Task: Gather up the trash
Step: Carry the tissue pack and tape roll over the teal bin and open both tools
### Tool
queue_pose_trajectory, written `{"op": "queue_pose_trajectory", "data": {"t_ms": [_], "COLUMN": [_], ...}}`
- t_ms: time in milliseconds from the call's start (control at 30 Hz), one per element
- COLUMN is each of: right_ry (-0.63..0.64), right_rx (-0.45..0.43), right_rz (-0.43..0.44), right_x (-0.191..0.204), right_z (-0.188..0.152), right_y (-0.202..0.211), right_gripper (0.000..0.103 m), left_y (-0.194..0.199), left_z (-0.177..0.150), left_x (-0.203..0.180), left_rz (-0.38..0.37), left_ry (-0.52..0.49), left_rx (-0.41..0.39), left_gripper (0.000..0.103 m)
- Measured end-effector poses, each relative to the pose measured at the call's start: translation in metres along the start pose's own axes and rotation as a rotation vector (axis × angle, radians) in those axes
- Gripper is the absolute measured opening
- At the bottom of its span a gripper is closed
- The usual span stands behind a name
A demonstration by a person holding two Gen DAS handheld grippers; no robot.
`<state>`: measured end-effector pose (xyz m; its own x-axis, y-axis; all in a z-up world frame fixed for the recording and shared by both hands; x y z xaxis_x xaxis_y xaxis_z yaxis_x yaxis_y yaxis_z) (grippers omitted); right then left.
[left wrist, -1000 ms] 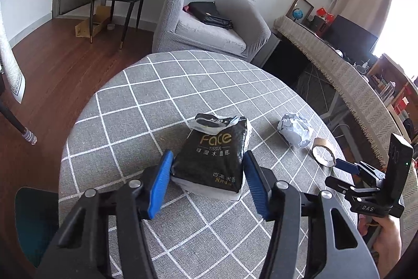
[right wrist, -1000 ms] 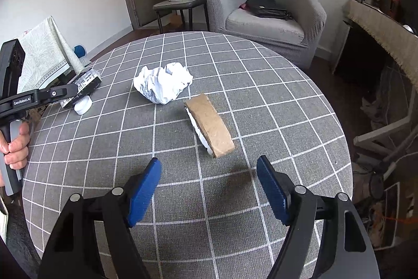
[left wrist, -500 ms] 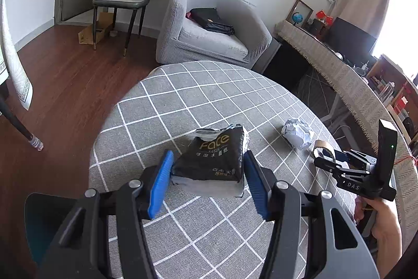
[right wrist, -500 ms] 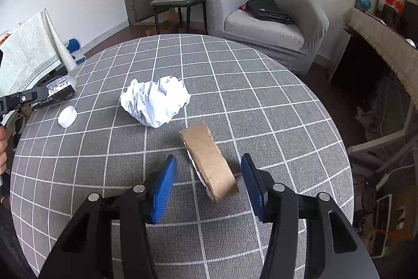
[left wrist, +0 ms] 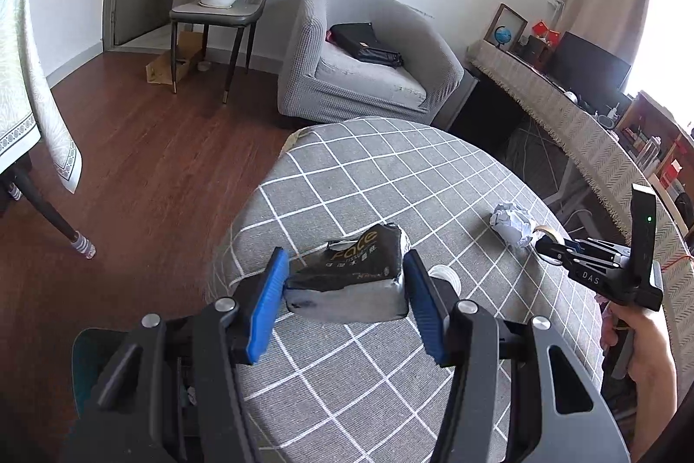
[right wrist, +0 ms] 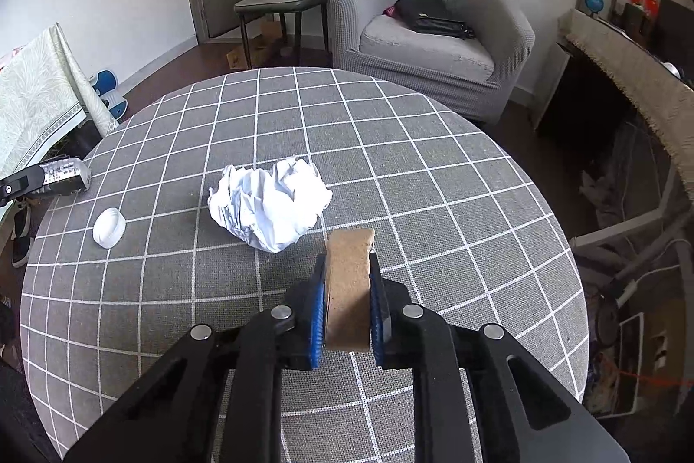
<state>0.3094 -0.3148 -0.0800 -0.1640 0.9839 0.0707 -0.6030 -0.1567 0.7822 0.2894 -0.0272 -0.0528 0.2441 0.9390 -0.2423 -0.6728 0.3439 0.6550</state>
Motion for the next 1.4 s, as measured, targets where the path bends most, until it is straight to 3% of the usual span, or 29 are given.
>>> {"op": "queue_pose_trajectory", "data": {"t_ms": [267,600,1033,1400], "right_ry": [0.001,0.05,0.099,0.09], "right_rx": [-0.047,-0.053,-0.054,-0.027], "right_rz": [-0.004,0.115,0.335,0.481], "right_x": [0.02,0.093,0.201,0.274], "right_z": [0.017,0.028,0.039,0.042], "right_y": [0.023,0.034,0.042,0.041], "right_gripper": [0.017,0.017,0.017,0.017], "left_y": [0.024,0.049,0.064,0.06], "left_z": [0.001,-0.006,-0.038,-0.082], "left_x": [0.02,0.049,0.088,0.153], "left_rz": [0.013,0.081,0.201,0.31], "left_ry": [0.009,0.0,-0.043,-0.046], "left_rx": [-0.024,-0.025,0.051,0.162], "left_gripper": [0.056,0.056,0.057,0.056]}}
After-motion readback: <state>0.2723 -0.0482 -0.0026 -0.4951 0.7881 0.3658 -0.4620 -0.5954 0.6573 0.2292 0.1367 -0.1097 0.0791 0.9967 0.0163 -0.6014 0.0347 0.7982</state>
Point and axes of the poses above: each gripper's, at about its wrist camera, not at the fingertips, and y roughly against the way its jaws point, x to its left, z to its top, the point moved 7 cm from there along -y, roughly the way its jaws point, and after that the axes turned 6 degrees about -y, right-handed, at the moved point
